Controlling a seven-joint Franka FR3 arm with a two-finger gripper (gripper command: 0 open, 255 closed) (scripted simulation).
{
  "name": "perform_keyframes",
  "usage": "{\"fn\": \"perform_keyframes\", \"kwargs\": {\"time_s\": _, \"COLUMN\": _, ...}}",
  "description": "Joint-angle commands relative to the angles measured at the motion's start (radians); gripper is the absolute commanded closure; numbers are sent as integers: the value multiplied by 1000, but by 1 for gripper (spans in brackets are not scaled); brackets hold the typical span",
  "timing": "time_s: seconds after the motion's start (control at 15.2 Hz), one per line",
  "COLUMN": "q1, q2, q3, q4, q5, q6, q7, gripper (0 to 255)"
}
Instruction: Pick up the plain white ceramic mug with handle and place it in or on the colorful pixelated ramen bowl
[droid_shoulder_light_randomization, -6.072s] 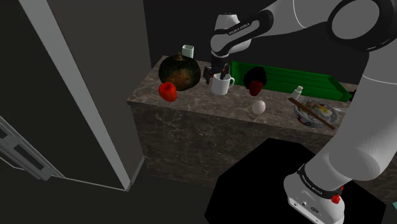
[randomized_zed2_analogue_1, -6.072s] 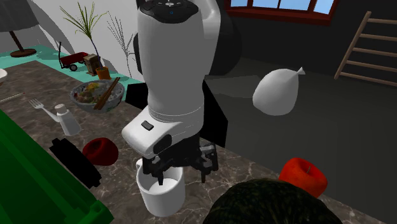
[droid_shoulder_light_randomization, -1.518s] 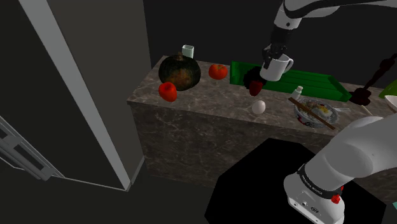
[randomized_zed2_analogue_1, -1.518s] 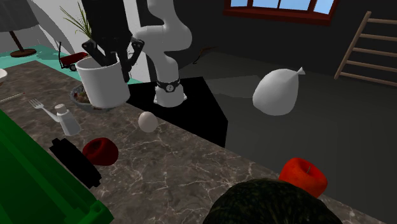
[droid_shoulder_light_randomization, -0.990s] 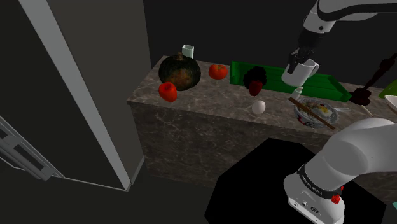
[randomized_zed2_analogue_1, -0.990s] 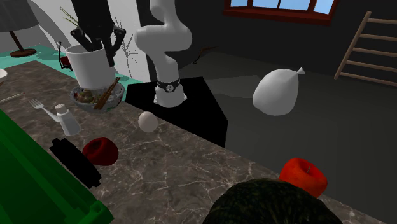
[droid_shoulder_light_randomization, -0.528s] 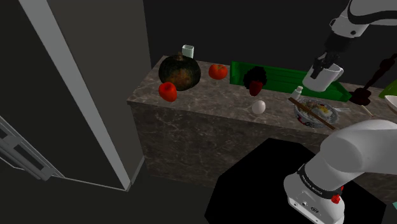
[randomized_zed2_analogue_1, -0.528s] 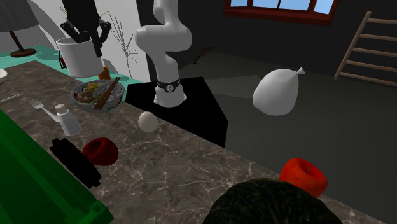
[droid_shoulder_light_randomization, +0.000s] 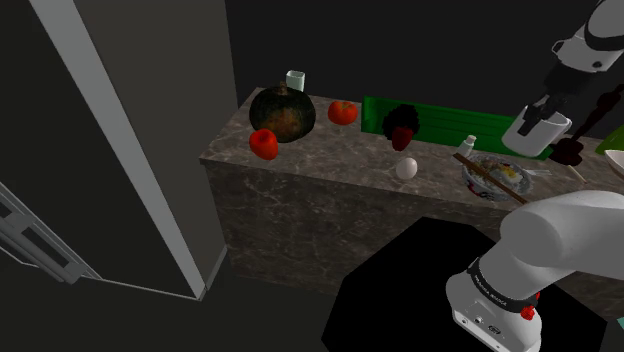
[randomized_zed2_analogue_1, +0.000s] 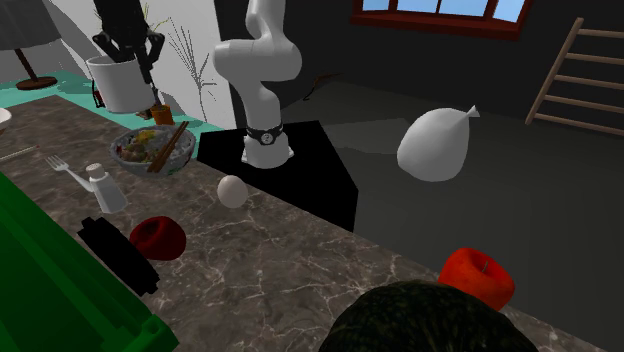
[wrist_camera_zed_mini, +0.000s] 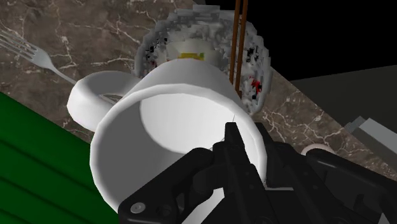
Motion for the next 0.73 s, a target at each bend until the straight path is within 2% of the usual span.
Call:
{"fn": "perform_keyframes", "kwargs": {"time_s": 0.0, "q1": -6, "q2": -8, "q3": -9, "q4": -27, "q5": -10, "q6": 20, "q7": -2, "gripper": 255}}
{"fn": "perform_keyframes", "kwargs": {"time_s": 0.66, "q1": -26, "q2": -6, "q3": -59, "q4": -154, "q5": -58, "q6": 148, "q7": 5, "gripper": 255}}
